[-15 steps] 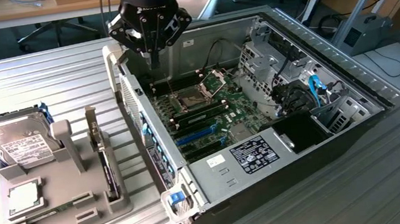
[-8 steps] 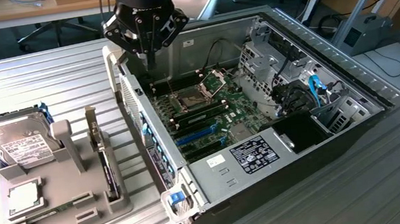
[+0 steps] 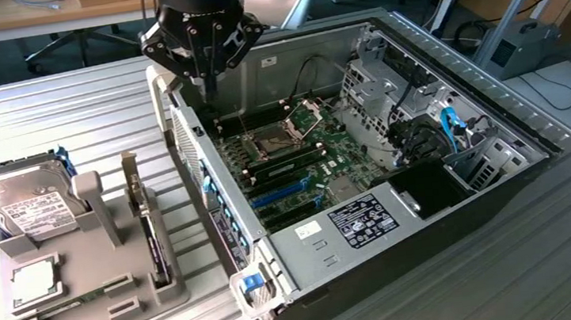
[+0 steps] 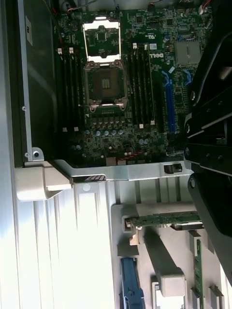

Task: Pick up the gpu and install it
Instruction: 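Reach for the gpu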

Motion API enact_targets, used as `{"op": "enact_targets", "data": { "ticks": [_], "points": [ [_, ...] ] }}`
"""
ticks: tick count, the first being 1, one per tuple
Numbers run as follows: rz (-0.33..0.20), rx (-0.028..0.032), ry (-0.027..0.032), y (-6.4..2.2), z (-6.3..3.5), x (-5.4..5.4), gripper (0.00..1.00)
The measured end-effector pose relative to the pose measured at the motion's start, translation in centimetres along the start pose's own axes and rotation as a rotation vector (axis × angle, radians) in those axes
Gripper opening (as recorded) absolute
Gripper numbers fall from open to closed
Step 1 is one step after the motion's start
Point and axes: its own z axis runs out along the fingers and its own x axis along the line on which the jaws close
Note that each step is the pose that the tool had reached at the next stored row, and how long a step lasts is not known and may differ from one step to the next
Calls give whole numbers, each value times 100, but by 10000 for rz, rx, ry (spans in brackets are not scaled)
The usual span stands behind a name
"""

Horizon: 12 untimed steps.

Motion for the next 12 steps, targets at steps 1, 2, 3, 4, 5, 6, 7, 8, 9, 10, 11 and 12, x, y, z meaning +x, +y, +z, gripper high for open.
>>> {"op": "enact_targets", "data": {
  "ticks": [1, 2, 3, 4, 5, 6, 7, 8, 9, 10, 11, 12],
  "points": [
    [0, 0, 0, -1, 0, 8, 11],
    [0, 0, 0, -1, -1, 19, 11],
    [0, 0, -1, -2, -1, 30, 11],
    [0, 0, -1, -3, -1, 39, 11],
    [0, 0, -2, -4, -2, 48, 11],
    [0, 0, -2, -4, -2, 58, 11],
    [0, 0, -2, -5, -2, 68, 11],
    [0, -1, -3, -6, -2, 79, 11],
    [1, 0, -3, -7, -3, 92, 11],
    [0, 0, -4, -8, -3, 104, 11],
    [1, -1, -6, -9, -3, 115, 11],
    [1, -1, -7, -10, -4, 131, 11]
  ]
}}
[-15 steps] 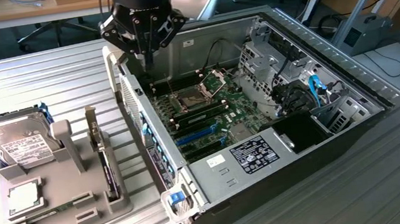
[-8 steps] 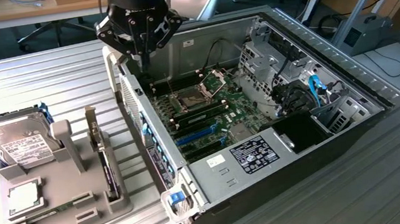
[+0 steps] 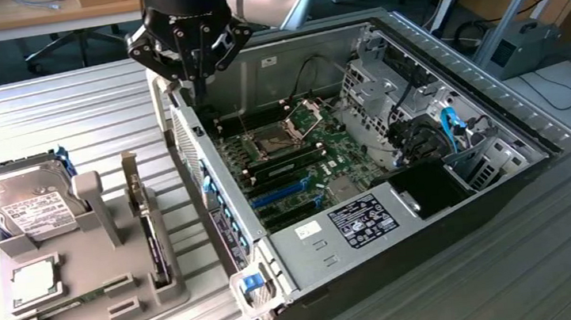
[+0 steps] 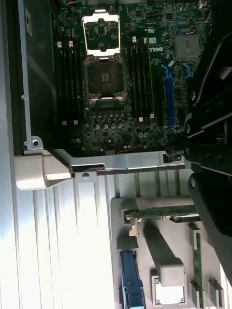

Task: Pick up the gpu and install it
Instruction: 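Reach for the gpu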

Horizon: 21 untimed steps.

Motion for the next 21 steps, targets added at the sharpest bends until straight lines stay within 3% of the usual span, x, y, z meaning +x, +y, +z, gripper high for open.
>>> {"op": "enact_targets", "data": {
  "ticks": [21],
  "points": [
    [-1, -1, -8, -27, -2, 313, 11]
  ]
}}
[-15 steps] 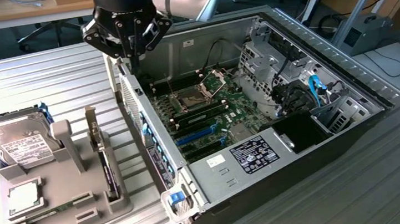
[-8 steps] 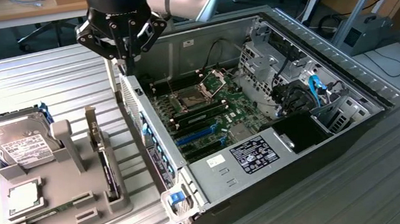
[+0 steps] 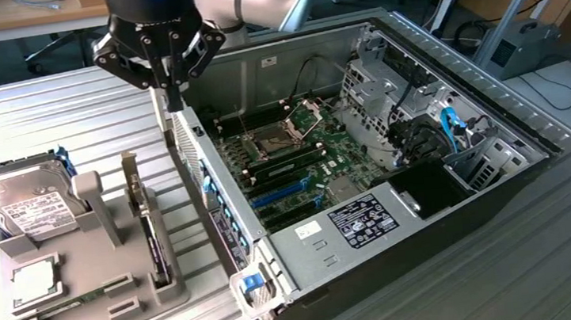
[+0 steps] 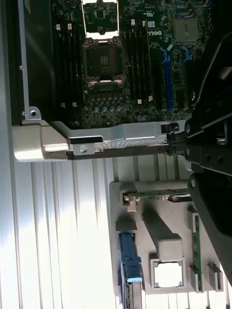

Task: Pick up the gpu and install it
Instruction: 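Reach for the gpu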

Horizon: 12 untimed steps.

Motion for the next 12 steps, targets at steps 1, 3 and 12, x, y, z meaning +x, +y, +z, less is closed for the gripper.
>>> {"op": "enact_targets", "data": {
  "ticks": [1, 3, 12],
  "points": [
    [0, 0, -1, -3, 1, 12, 11],
    [0, 0, -1, -20, 2, 34, 11],
    [1, 4, -1, -173, 13, 149, 11]
  ]
}}
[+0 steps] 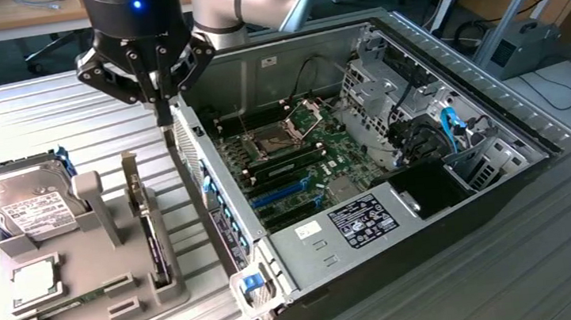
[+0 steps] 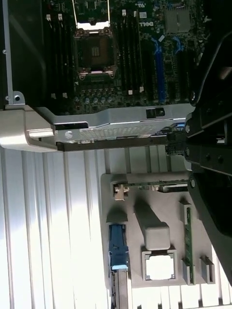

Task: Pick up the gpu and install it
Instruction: 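Reach for the gpu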

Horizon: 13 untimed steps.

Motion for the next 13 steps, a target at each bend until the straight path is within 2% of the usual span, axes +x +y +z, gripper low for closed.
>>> {"op": "enact_targets", "data": {
  "ticks": [13],
  "points": [
    [-2, 18, -1, -221, -3, 103, 11]
  ]
}}
